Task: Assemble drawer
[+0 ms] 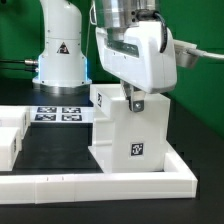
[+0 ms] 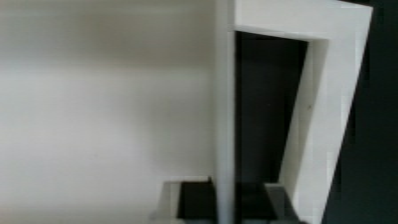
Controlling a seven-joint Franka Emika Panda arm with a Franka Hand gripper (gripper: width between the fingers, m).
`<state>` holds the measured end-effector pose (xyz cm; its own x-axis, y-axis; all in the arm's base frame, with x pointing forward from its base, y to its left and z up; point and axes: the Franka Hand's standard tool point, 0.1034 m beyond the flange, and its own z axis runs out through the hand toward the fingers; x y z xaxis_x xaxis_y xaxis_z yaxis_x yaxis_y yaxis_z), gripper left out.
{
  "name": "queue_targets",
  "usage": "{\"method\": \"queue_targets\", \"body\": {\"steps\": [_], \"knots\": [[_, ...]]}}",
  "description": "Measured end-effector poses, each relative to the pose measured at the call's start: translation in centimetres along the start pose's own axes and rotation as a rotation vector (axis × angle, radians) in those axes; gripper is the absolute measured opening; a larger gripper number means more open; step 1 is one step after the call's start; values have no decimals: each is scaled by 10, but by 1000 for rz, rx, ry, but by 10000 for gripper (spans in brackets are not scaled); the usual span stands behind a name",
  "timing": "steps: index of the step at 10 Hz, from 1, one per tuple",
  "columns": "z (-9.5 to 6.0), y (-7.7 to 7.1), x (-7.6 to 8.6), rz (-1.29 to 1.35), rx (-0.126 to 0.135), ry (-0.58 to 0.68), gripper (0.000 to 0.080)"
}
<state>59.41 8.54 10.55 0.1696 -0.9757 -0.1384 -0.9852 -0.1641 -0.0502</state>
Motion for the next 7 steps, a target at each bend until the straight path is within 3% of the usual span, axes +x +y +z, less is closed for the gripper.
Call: {"method": "queue_targets", "body": {"steps": [3,7], "knots": [[-3,2,-12,162,1,5,39],[-2,-18,1,183,8,11,39]]}}
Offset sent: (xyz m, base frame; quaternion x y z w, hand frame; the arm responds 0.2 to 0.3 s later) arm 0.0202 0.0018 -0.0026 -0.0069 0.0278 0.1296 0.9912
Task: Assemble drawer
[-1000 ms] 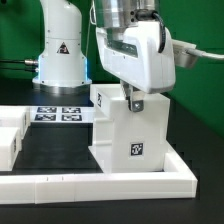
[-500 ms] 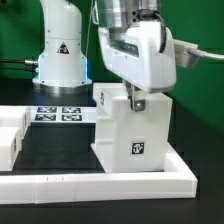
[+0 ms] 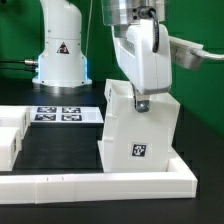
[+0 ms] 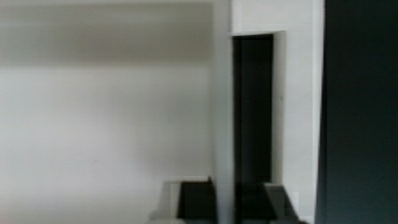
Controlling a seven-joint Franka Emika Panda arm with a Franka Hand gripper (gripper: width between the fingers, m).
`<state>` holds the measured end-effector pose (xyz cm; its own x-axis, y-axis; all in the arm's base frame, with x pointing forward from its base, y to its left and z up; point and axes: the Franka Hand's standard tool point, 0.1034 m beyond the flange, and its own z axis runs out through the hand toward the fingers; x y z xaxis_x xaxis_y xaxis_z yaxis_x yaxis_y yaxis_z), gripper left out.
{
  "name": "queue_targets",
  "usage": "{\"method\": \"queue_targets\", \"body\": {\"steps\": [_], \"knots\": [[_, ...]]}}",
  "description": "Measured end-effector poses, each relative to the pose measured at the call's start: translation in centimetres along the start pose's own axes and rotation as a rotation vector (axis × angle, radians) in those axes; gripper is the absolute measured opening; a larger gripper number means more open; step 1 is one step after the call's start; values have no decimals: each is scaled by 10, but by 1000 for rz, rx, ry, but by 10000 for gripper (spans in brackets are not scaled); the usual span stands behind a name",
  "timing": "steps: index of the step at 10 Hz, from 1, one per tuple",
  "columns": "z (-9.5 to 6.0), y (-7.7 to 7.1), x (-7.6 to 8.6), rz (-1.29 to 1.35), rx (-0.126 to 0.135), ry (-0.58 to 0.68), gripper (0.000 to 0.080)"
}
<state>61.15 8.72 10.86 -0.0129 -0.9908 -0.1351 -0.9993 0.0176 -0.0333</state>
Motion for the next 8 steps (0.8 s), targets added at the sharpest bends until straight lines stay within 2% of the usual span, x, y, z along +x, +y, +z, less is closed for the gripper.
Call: {"method": "queue_targets", "body": {"steps": [2,5,8], "knots": [[1,-4,11,-72,0,8,39],[3,-20,5,-80,17,8,39],[4,-25,3,-68,30,8,39]]}}
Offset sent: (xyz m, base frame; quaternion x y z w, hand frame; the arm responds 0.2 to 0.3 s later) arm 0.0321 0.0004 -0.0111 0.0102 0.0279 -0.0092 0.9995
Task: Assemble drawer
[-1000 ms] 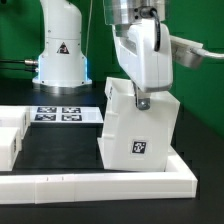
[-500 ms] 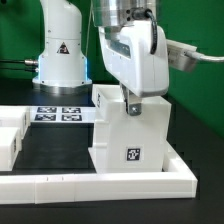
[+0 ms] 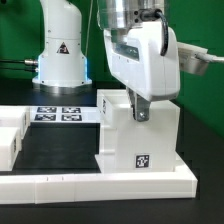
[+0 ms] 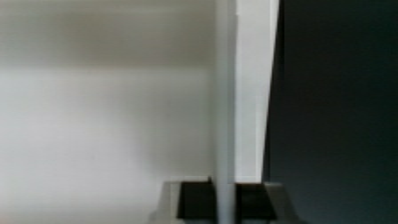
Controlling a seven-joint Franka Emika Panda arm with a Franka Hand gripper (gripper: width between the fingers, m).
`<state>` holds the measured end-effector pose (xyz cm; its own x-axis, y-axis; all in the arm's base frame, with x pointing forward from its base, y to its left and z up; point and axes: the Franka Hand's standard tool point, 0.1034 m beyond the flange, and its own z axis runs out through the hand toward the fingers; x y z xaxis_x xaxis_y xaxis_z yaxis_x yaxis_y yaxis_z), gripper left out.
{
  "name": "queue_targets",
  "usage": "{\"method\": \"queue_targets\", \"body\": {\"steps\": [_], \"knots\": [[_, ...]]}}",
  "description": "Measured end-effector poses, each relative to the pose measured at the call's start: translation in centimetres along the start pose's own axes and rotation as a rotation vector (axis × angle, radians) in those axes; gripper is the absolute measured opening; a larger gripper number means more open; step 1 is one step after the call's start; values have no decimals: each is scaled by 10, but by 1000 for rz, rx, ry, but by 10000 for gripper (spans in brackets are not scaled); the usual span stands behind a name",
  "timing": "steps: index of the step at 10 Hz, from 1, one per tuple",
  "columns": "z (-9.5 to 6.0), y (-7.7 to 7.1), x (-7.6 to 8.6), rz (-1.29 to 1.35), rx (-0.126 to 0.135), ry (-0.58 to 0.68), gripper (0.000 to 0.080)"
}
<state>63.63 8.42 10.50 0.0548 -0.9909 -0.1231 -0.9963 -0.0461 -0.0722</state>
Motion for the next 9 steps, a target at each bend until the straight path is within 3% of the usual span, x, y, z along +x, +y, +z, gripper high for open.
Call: {"method": "queue_targets", "body": {"steps": [3,7,8,9], "knots": [[0,-9,-2,24,10,2,39],[0,-9,-3,28,3,1,39],[0,-9,-3,25,2,1,108],[0,-9,-4,21,2,0,243]]}}
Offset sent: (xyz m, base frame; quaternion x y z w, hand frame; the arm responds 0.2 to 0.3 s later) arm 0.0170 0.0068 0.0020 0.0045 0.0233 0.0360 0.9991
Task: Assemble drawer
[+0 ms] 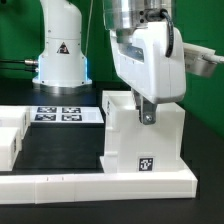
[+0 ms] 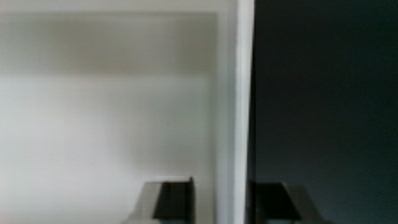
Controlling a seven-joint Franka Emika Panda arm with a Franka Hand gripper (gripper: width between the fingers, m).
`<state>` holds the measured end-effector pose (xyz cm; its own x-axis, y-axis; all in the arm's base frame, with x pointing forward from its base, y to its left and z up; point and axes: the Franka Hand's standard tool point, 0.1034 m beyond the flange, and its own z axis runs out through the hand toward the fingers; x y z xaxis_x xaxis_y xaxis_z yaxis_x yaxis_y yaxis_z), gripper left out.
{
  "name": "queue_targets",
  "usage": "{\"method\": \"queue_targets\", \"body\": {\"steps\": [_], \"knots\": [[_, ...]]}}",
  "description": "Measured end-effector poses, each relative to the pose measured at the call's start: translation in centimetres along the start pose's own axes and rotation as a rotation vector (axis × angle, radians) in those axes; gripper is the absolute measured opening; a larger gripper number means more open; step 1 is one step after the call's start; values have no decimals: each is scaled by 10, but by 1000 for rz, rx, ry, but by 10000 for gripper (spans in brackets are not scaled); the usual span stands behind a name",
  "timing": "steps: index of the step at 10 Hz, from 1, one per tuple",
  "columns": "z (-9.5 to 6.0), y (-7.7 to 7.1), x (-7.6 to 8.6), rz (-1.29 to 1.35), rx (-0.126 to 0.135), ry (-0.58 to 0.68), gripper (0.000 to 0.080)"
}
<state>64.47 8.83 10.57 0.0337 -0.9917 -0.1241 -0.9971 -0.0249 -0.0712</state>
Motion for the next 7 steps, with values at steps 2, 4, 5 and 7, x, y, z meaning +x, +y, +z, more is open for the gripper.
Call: {"method": "queue_targets", "body": {"steps": [2,4,5,7], "knots": [[0,0,-1,-8,-1,0,444],[0,0,-1,-12,-1,0,569],[0,0,-1,-15,-1,0,633],[-5,3,-1,-123,0,-9,645]]}}
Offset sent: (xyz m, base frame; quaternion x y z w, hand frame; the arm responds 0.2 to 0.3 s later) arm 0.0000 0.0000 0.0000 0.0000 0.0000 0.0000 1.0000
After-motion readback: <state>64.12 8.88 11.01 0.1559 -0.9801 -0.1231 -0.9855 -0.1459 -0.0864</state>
